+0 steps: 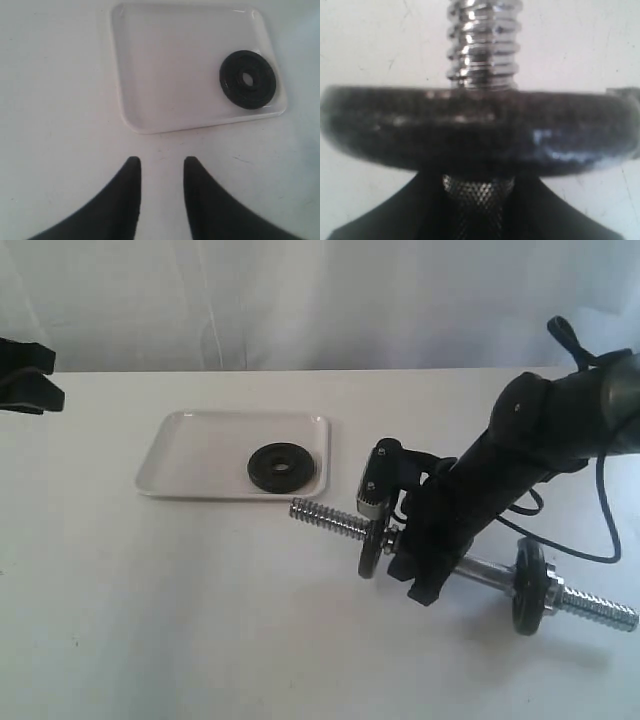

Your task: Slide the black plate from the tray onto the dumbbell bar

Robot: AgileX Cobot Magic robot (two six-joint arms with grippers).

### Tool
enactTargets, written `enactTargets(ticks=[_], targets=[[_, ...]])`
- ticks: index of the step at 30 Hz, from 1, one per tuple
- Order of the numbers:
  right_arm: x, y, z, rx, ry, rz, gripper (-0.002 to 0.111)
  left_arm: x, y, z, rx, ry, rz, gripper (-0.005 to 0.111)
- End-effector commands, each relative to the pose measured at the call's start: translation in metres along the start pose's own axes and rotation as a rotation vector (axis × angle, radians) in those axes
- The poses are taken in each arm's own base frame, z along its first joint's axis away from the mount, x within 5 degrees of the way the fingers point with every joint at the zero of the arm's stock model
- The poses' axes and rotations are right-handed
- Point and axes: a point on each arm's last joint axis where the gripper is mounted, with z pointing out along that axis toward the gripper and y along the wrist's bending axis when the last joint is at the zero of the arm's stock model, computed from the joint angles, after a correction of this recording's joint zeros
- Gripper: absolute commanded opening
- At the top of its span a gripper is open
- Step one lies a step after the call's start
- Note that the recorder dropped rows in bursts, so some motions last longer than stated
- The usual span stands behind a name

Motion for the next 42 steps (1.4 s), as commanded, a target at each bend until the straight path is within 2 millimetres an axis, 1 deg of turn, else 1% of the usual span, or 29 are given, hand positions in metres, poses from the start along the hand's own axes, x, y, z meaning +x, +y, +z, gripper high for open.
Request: enactTargets(ticks=[1, 3, 6, 8, 11, 15, 18, 21, 24, 35, 38, 42], targets=[[-0.018, -0.004, -0.019, 0.058, -0.124, -0.017, 0.0, -0.008, 0.001, 0.019, 0.098, 0.007, 0.009, 0.052], [-0.018, -0.004, -0.019, 0.058, -0.125, -0.019, 0.0, -0.01, 0.002, 0.028, 0.134, -0.002, 0.018, 0.055], [-0.018, -0.004, -0.02, 0.066, -0.127, -0.034, 0.0, -0.013, 0.004, 0.043, 0.19, -0.027, 0.042, 0.055], [-0.019, -0.004, -0.024, 0.072, -0.134, -0.039, 0.0, -0.012, 0.005, 0.051, 0.225, -0.028, 0.058, 0.055], [-0.022, -0.005, -0.035, 0.102, -0.163, -0.035, 0.0, -0.009, 0.006, 0.065, 0.244, -0.024, 0.075, 0.055], [-0.028, -0.006, -0.054, 0.17, -0.213, -0.061, 0.0, -0.003, -0.003, 0.082, 0.283, 0.025, 0.083, 0.055], [-0.031, -0.002, -0.061, 0.164, -0.23, -0.073, 0.0, 0.001, -0.014, 0.09, 0.307, 0.051, 0.099, 0.057], [-0.03, 0.001, -0.063, 0.143, -0.22, -0.094, 0.0, 0.003, -0.022, 0.094, 0.322, 0.067, 0.122, 0.064], [-0.031, 0.0, -0.064, 0.152, -0.225, -0.09, 0.0, 0.002, -0.023, 0.095, 0.308, 0.058, 0.128, 0.068], [-0.031, 0.001, -0.064, 0.147, -0.224, -0.091, 0.0, -0.004, -0.017, 0.097, 0.236, -0.001, 0.14, 0.068], [-0.031, 0.001, -0.064, 0.144, -0.224, -0.091, 0.0, -0.007, -0.018, 0.097, 0.25, -0.005, 0.137, 0.069], [-0.03, 0.001, -0.064, 0.145, -0.22, -0.092, 0.0, -0.012, -0.023, 0.105, 0.297, -0.003, 0.118, 0.069]])
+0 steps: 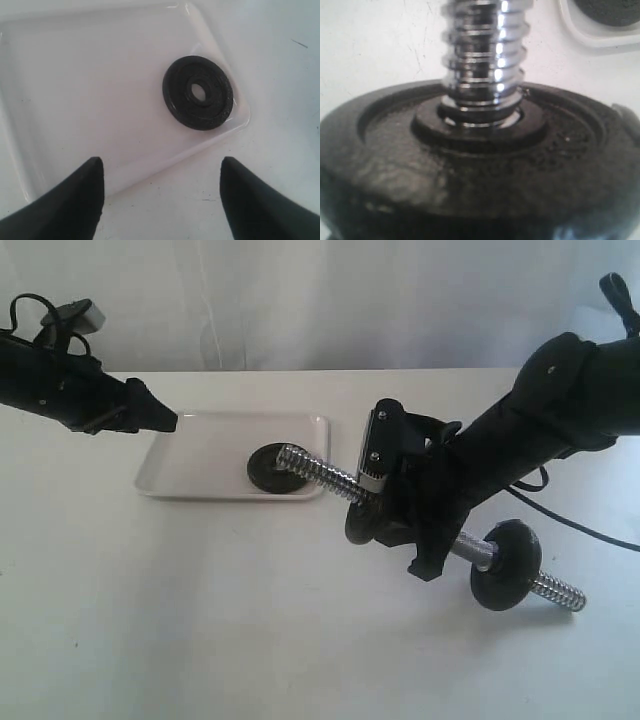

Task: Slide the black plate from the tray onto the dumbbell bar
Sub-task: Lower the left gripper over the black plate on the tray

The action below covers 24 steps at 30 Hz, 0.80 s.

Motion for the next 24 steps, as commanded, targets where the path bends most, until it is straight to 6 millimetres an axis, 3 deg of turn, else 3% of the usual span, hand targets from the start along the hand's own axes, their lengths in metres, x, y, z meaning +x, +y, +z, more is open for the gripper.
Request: enactTargets(ticks=[1, 11, 18, 24], targets=[[-0.015, -0.007, -0.021, 0.083, -0.08, 0.021, 0.0, -0.008, -0.008, 0.012, 0.084, 0.0, -0.015, 0.069], [-0.007, -0.014, -0.019, 0.15, -0.005, 0.075, 0.0, -0.02, -0.015, 0.062, 0.129, 0.043, 0.059, 0.069], [0.013, -0.028, -0.02, 0.176, 0.033, 0.167, 0.0, -0.017, -0.012, 0.097, 0.111, 0.037, 0.069, 0.089], [0.016, -0.03, -0.021, 0.185, 0.041, 0.165, 0.0, -0.015, -0.033, 0.115, 0.079, 0.023, 0.182, 0.092]])
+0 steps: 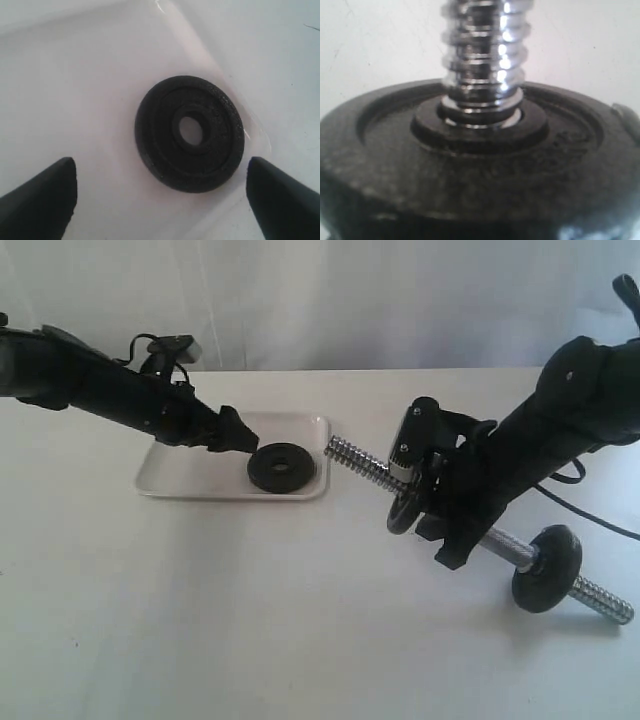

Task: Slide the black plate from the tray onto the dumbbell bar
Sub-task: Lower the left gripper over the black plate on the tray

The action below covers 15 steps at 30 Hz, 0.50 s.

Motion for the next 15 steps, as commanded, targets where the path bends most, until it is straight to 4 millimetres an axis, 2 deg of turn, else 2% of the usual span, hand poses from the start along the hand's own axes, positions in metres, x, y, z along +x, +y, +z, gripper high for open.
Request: enactTargets(ticks=[1, 4, 5, 7, 8, 9, 12, 15], targets=[[-0.011, -0.012, -0.018, 0.1, -0.078, 0.032, 0.0, -0.005, -0.026, 0.014, 0.019, -0.012, 0.069, 0.092], [-0.01, -0.012, -0.015, 0.093, -0.072, 0.034, 0.0, -0.006, -0.037, 0.019, 0.023, -0.008, 0.096, 0.089], [-0.009, -0.012, -0.011, 0.083, -0.063, 0.038, 0.0, -0.01, -0.042, 0.021, 0.026, 0.01, 0.104, 0.08], [-0.006, -0.012, -0.005, 0.069, -0.052, 0.042, 0.0, -0.019, -0.046, 0.017, 0.052, 0.08, 0.104, 0.075], [-0.006, -0.012, -0.004, 0.067, -0.05, 0.043, 0.0, -0.023, -0.046, 0.015, 0.053, 0.112, 0.11, 0.075], [-0.005, -0.012, -0.002, 0.067, -0.047, 0.045, 0.0, -0.027, -0.044, 0.011, 0.023, 0.22, 0.097, 0.075], [-0.005, -0.013, -0.002, 0.073, -0.048, 0.045, 0.0, -0.029, -0.038, 0.012, -0.067, 0.403, 0.103, 0.075], [-0.006, -0.013, -0.002, 0.075, -0.049, 0.045, 0.0, -0.033, -0.041, 0.022, -0.078, 0.439, 0.119, 0.075]])
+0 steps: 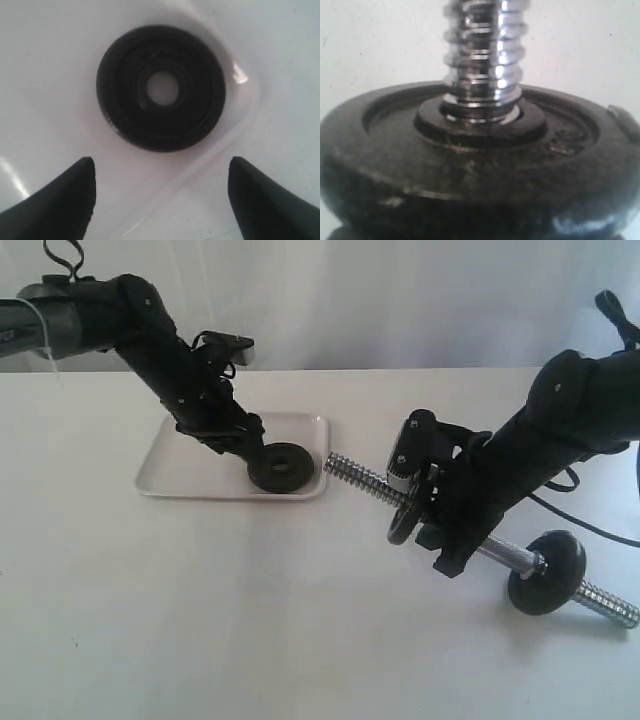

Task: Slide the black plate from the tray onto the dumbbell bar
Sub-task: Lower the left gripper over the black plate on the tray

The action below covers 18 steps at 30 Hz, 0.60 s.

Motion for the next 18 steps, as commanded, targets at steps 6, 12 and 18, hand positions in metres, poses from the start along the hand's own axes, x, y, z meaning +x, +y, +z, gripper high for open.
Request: enactTargets(ticks=[6, 12, 18], targets=[[-0.012, -0.01, -0.016, 0.088, -0.079, 0.037, 0.0, -0.019, -0.015, 0.031, -0.059, -0.032, 0.155, 0.082], [-0.012, -0.011, -0.016, 0.099, -0.082, 0.036, 0.0, -0.016, -0.016, 0.045, -0.054, -0.016, 0.157, 0.097], [-0.012, -0.013, -0.016, 0.112, -0.084, 0.022, 0.0, -0.016, -0.02, 0.055, 0.007, -0.046, 0.118, 0.106]])
